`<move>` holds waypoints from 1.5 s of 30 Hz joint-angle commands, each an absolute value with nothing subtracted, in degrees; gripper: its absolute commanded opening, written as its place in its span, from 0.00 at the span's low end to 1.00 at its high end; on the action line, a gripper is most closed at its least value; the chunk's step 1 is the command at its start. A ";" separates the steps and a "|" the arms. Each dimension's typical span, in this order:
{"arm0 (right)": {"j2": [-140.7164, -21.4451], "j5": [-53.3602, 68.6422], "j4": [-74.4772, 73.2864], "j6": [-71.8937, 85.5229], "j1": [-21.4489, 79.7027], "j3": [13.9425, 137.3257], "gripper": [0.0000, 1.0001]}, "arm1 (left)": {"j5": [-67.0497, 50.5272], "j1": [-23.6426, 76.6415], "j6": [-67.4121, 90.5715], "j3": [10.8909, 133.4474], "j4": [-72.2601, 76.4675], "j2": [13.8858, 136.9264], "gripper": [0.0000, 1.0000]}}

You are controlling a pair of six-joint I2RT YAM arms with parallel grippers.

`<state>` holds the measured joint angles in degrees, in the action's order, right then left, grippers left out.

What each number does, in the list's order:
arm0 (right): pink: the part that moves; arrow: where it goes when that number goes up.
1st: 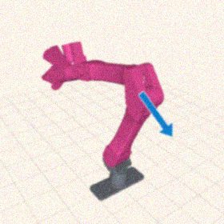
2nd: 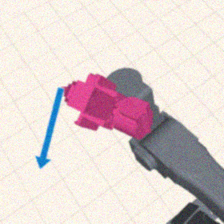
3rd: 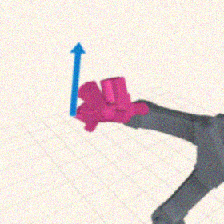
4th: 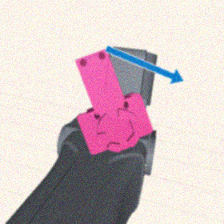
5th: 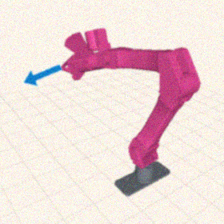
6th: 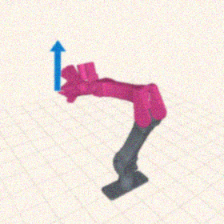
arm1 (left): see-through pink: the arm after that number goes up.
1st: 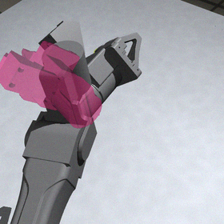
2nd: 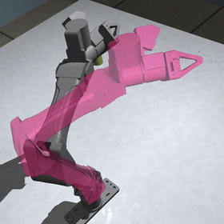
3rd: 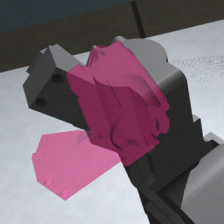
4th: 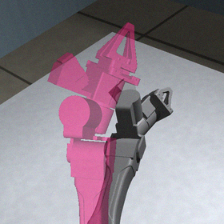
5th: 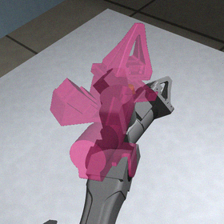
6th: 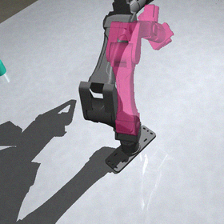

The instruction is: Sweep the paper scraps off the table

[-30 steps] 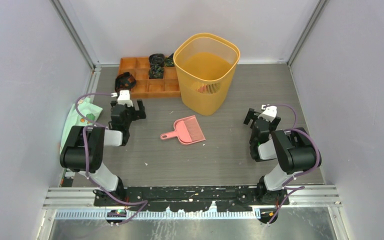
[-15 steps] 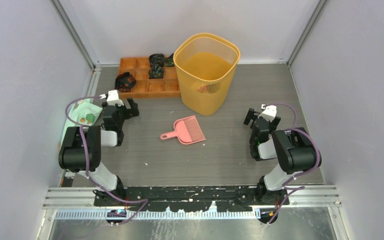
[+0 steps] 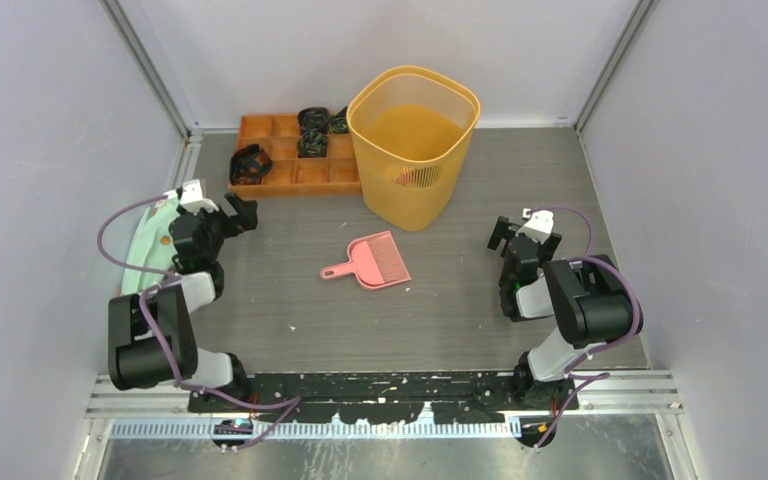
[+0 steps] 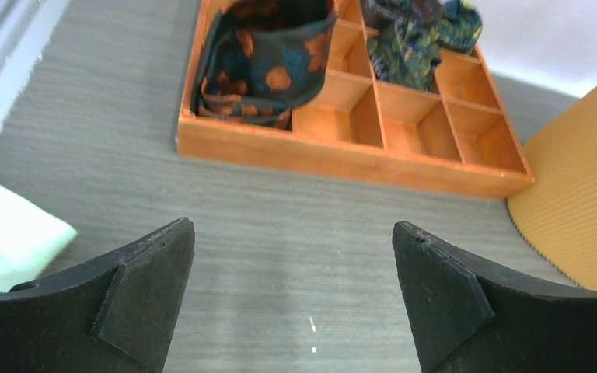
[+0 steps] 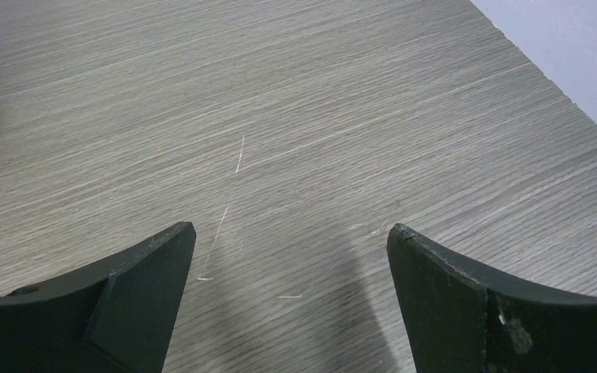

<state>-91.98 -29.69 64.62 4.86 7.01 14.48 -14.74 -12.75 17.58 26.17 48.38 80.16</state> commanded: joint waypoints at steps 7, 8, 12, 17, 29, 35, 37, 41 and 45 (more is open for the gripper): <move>-90.80 -30.40 66.65 5.19 6.77 15.56 1.00 | -10.90 -11.20 11.88 19.77 48.58 80.03 1.00; -90.81 -30.37 66.61 5.23 6.85 15.59 1.00 | -11.12 -10.84 11.86 19.88 51.95 83.15 1.00; -90.79 -30.36 66.58 5.20 6.82 15.66 1.00 | -4.10 -6.03 8.17 22.03 46.45 82.98 1.00; -90.79 -30.37 66.55 5.25 6.74 15.65 1.00 | 8.10 3.43 2.79 20.93 53.92 88.77 1.00; -90.73 -30.06 65.55 5.38 6.59 16.08 1.00 | 9.49 3.43 2.72 20.54 54.67 88.68 1.00; -90.64 -30.02 65.51 5.36 6.57 16.09 1.00 | 9.49 3.43 2.72 20.57 54.67 88.76 1.00; -90.64 -30.06 65.56 5.41 6.57 16.09 1.00 | 9.49 3.43 2.72 20.64 54.67 88.70 1.00; -90.69 -30.04 65.61 5.41 6.56 16.13 1.00 | 9.49 3.43 2.73 20.64 54.67 88.72 1.00; -90.67 -29.99 65.55 5.36 6.51 16.08 1.00 | 9.49 3.43 2.75 20.59 54.67 88.73 1.00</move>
<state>-91.96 -29.67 64.16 4.89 6.72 14.83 8.21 3.62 3.95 20.43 50.76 88.90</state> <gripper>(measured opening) 0.996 0.996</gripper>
